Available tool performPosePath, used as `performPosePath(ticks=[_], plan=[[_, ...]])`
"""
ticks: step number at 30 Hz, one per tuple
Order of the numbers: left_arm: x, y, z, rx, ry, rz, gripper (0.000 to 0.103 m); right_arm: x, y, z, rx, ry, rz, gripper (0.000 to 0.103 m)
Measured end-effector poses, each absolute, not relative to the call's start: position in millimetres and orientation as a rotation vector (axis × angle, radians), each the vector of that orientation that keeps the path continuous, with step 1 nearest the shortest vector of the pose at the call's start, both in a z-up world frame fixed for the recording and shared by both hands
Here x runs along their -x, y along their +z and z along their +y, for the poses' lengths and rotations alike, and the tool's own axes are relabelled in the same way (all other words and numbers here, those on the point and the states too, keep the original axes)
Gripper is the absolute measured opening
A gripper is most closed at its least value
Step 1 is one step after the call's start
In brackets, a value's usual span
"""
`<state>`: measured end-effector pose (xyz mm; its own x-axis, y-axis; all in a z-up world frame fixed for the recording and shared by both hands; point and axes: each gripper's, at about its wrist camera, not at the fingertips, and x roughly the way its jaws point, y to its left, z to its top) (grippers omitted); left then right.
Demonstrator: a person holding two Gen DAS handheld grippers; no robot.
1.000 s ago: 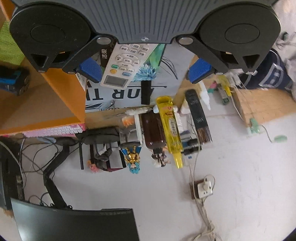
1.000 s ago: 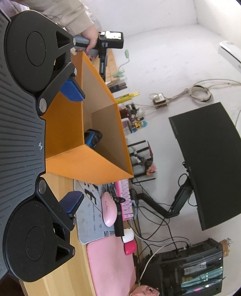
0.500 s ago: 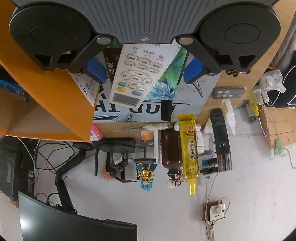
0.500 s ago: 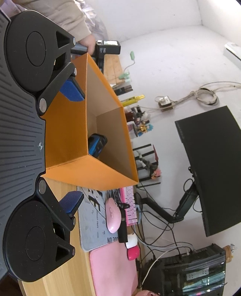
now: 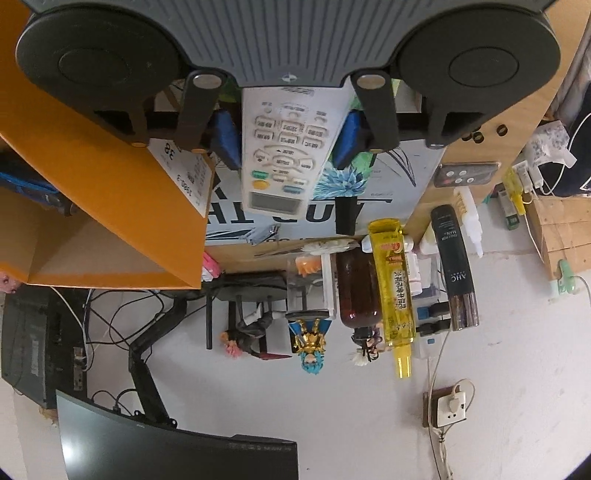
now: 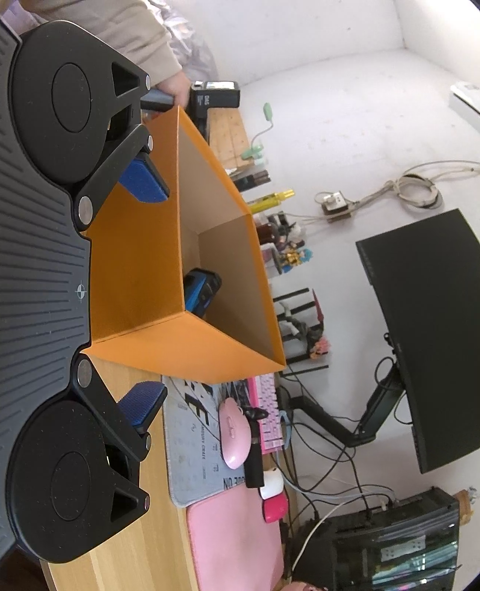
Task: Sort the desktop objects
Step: 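Close the left gripper on the white remote control, then lift the remote with the left gripper and carry it over the box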
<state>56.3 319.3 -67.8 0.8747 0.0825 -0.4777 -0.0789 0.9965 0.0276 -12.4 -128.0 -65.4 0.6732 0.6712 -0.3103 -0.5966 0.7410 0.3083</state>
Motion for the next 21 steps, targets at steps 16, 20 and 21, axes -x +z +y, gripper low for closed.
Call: performPosePath(ticks=[16, 20, 21], plan=[[-24, -50, 323, 0.093, 0.146, 0.376, 0.048, 12, -64, -136, -0.217, 0.725, 0.428, 0.103], [-13, -29, 316, 0.106, 0.113, 0.323, 0.048, 12, -64, -139, -0.228, 0.731, 0.428, 0.103], [-11, -23, 313, 0.108, 0.099, 0.314, 0.048, 12, -64, -139, -0.231, 0.733, 0.428, 0.103]])
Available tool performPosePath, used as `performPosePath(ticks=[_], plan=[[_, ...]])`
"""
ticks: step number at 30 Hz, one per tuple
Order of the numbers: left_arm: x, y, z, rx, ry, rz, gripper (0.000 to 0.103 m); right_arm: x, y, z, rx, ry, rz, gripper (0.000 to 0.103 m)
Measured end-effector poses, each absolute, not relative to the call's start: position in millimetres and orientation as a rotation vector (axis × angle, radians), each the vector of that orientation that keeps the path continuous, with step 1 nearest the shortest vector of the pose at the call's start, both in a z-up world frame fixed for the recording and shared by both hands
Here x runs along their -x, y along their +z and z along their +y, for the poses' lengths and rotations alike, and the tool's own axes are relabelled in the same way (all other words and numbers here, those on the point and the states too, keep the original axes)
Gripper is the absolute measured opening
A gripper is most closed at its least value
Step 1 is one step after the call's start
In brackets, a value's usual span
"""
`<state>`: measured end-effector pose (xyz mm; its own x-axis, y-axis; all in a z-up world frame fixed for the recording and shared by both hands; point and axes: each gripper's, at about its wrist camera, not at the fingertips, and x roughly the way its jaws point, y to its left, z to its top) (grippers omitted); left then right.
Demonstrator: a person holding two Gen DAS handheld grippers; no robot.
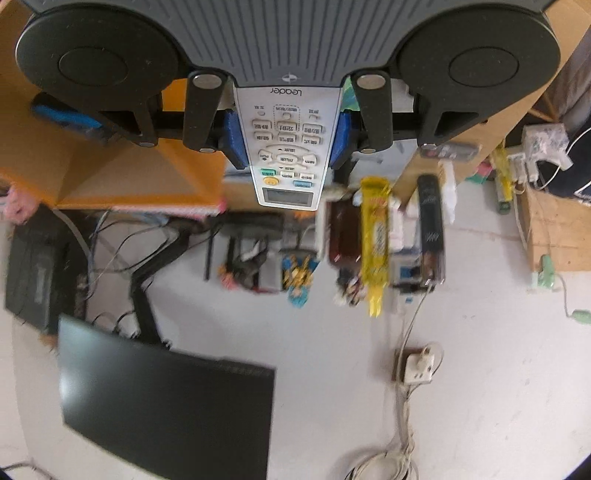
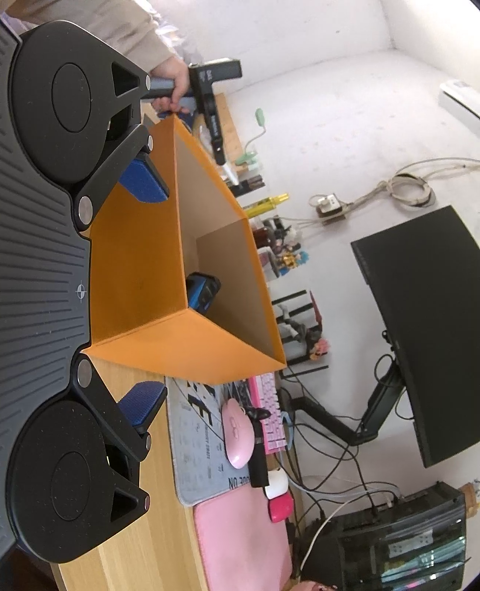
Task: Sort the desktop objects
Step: 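Lift the remote with the left gripper and carry it over the box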
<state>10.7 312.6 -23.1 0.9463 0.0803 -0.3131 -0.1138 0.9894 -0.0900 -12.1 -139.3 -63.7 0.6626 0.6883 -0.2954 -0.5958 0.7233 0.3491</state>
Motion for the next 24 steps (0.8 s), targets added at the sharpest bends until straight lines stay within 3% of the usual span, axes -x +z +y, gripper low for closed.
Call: performPosePath(ticks=[15, 24], plan=[[-2, 28, 212, 0.036, -0.103, 0.296, 0.047, 23, -61, -152, -0.213, 0.694, 0.391, 0.103], [-36, 11, 186, 0.093, -0.132, 0.552, 0.047, 29, -64, -164, -0.212, 0.673, 0.379, 0.103]])
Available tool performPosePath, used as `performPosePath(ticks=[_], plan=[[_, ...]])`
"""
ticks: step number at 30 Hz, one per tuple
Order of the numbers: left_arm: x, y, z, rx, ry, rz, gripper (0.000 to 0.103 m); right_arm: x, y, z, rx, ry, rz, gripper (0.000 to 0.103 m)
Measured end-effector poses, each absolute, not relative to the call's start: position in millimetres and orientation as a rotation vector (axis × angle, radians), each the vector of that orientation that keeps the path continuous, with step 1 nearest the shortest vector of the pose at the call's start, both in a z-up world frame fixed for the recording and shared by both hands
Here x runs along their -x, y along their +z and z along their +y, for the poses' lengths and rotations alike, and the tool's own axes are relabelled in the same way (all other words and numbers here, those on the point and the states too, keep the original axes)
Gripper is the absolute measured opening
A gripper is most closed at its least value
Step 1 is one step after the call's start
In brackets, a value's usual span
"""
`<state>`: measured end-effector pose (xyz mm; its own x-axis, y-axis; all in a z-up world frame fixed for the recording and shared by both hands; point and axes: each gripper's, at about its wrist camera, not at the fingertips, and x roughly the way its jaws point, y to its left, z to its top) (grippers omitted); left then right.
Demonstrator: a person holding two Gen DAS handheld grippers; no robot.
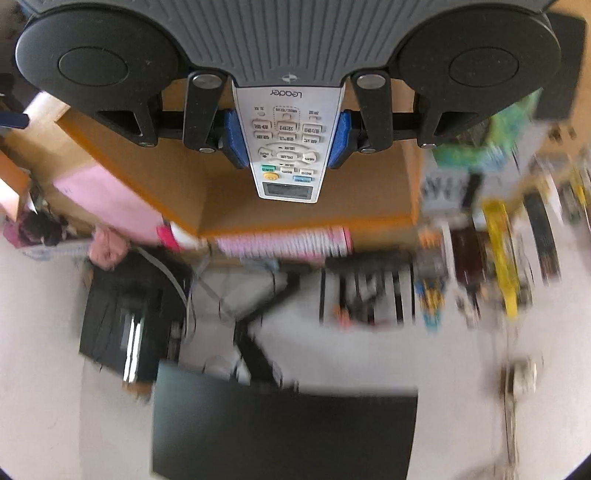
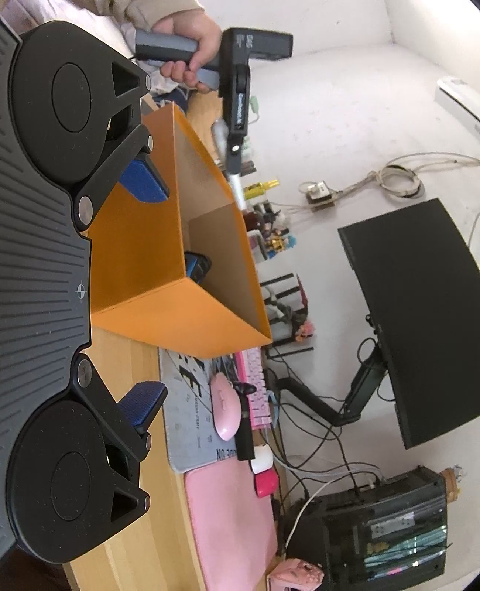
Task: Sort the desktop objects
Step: 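Lift the remote with the left gripper and carry it over the box, then lower the remote into the box and open the left gripper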
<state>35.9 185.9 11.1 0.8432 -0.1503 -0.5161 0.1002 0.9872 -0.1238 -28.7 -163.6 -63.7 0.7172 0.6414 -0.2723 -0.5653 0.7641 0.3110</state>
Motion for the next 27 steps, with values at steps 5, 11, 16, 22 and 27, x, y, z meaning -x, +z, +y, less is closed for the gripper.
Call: performPosePath(ticks=[5, 11, 16, 22, 27], plan=[[-54, -1, 180, 0.065, -0.116, 0.663, 0.047, 31, -68, -170, -0.225, 0.670, 0.382, 0.103], [-79, -8, 176, 0.055, -0.155, 0.795, 0.047, 34, -72, -176, -0.240, 0.666, 0.385, 0.103], [-96, -16, 169, 0.007, -0.161, 0.877, 0.047, 33, -71, -177, -0.250, 0.647, 0.385, 0.103], [-112, -32, 167, -0.048, -0.122, 0.973, 0.047, 30, -75, -182, -0.258, 0.633, 0.393, 0.103], [-115, -33, 164, -0.072, -0.125, 1.008, 0.052, 25, -77, -182, -0.254, 0.621, 0.404, 0.103]])
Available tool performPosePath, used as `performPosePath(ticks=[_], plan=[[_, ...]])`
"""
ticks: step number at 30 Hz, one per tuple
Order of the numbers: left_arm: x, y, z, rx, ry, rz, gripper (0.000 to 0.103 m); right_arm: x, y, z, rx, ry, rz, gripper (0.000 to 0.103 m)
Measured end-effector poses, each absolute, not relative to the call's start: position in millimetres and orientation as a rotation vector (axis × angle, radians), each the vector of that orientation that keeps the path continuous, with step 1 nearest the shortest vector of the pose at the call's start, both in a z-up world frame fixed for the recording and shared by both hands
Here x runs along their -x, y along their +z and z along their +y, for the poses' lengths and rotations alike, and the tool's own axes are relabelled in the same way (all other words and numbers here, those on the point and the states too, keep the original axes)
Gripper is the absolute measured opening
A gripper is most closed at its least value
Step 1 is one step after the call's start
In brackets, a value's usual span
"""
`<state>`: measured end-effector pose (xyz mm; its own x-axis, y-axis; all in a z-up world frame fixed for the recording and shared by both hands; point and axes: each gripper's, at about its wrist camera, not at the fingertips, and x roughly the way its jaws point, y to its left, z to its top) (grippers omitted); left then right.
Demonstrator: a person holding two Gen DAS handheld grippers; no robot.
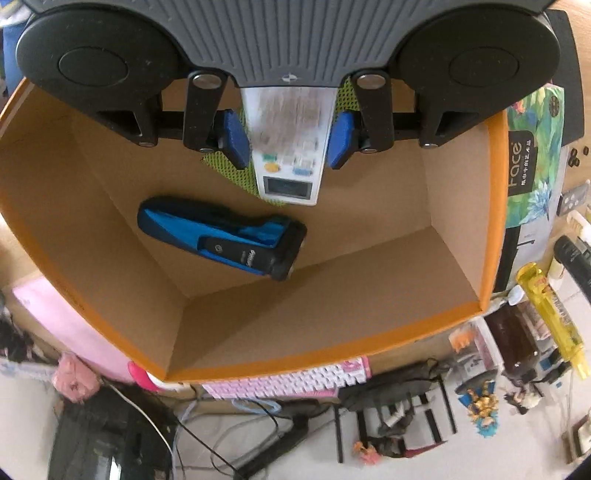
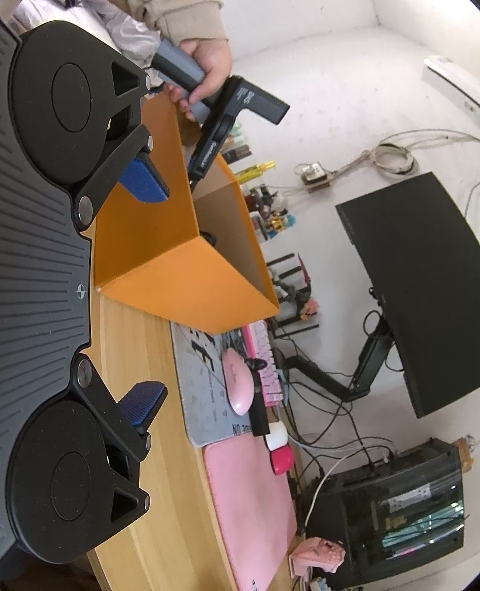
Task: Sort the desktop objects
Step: 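Lower the remote into the box and open the left gripper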
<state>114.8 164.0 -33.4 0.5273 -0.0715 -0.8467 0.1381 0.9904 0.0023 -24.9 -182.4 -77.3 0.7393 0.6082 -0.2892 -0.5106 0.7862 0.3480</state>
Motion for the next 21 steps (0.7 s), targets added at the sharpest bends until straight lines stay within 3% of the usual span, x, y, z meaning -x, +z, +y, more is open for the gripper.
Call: performPosePath(ticks=[3, 5, 13, 16, 21], plan=[[-114, -31, 162, -0.069, -0.108, 1.006, 0.059, 23, -78, -183, -0.254, 0.621, 0.407, 0.103], [-112, -27, 166, -0.060, -0.094, 0.973, 0.070, 22, -79, -183, -0.255, 0.623, 0.408, 0.103], [-95, -6, 180, -0.001, -0.049, 0.842, 0.079, 20, -79, -187, -0.264, 0.609, 0.399, 0.103], [-82, 3, 181, 0.021, -0.034, 0.768, 0.088, 20, -79, -189, -0.268, 0.602, 0.393, 0.103], [-54, 20, 175, 0.031, -0.040, 0.616, 0.090, 19, -79, -192, -0.274, 0.589, 0.384, 0.103]])
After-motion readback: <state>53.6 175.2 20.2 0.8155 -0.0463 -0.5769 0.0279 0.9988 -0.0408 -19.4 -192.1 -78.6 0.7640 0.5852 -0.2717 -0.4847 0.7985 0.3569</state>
